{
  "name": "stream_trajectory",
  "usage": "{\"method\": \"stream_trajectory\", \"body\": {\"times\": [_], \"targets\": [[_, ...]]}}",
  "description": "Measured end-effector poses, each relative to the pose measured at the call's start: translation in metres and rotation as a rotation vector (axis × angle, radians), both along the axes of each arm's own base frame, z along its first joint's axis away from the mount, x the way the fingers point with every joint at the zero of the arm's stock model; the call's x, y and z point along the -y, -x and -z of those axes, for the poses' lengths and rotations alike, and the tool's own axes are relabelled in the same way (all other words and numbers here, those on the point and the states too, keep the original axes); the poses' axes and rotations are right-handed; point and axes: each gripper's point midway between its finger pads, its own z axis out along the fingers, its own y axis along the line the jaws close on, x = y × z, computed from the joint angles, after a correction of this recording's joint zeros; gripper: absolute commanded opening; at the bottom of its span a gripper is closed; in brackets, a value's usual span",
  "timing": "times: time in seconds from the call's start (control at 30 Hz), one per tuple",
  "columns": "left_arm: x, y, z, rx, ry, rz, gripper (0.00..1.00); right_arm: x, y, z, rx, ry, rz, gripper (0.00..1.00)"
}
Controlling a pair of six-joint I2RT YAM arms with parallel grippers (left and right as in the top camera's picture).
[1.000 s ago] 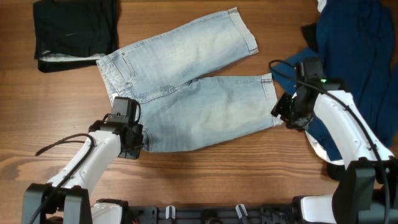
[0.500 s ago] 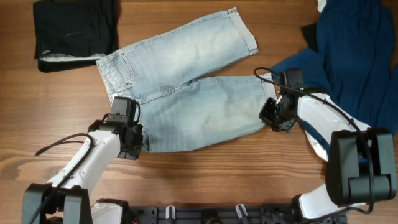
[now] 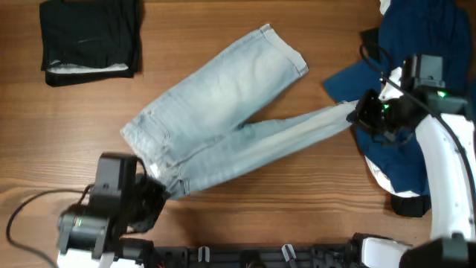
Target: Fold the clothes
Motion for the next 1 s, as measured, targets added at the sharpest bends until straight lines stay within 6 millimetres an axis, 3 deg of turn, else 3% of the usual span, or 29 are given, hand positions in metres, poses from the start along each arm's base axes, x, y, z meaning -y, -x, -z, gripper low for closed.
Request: {"method": "stream_trajectory", "body": {"times": [0.13,0.23,0.37,0.5,0.53,0.57,0.7,0.87,0.93,0.97,1.0], "targets": [[0.007,0.026,-0.006,-0.003,0.063,0.014,0.04,-0.002,-0.001,-0.044,0.127,0.017,-0.044,0.04],[0.007,0.026,-0.008,0.002,0.07,-0.008,0.04,-0.008,-0.026,-0.048,0.209,0.009,-0.075,0.04],[-0.007,0.019,-0.006,0.011,0.012,-0.102,0.04,-0.037,-0.072,-0.02,0.237,-0.019,-0.164,0.04],[-0.029,0.006,-0.007,0.063,-0.092,-0.198,0.04,-0.076,-0.113,0.035,0.214,-0.051,-0.244,0.04],[-0.034,0.003,-0.007,0.077,-0.114,-0.213,0.04,-0.085,-0.118,0.055,0.181,-0.06,-0.25,0.04],[-0.041,-0.002,-0.009,0.098,-0.147,-0.237,0.04,-0.088,-0.119,0.063,0.167,-0.063,-0.254,0.04],[-0.058,-0.028,-0.006,0.112,-0.259,-0.288,0.04,-0.097,-0.133,0.07,0.204,-0.065,-0.26,0.04],[-0.08,-0.086,0.013,0.11,-0.438,-0.345,0.04,-0.104,-0.157,0.066,0.303,-0.027,-0.263,0.05],[-0.086,-0.112,0.027,0.109,-0.496,-0.362,0.1,-0.108,-0.172,0.07,0.348,-0.007,-0.265,0.05],[-0.088,-0.118,0.035,0.095,-0.516,-0.362,0.26,-0.111,-0.177,0.076,0.359,0.001,-0.268,0.06],[-0.09,-0.127,0.042,0.098,-0.534,-0.371,0.63,-0.113,-0.182,0.084,0.365,0.01,-0.269,0.21]]}}
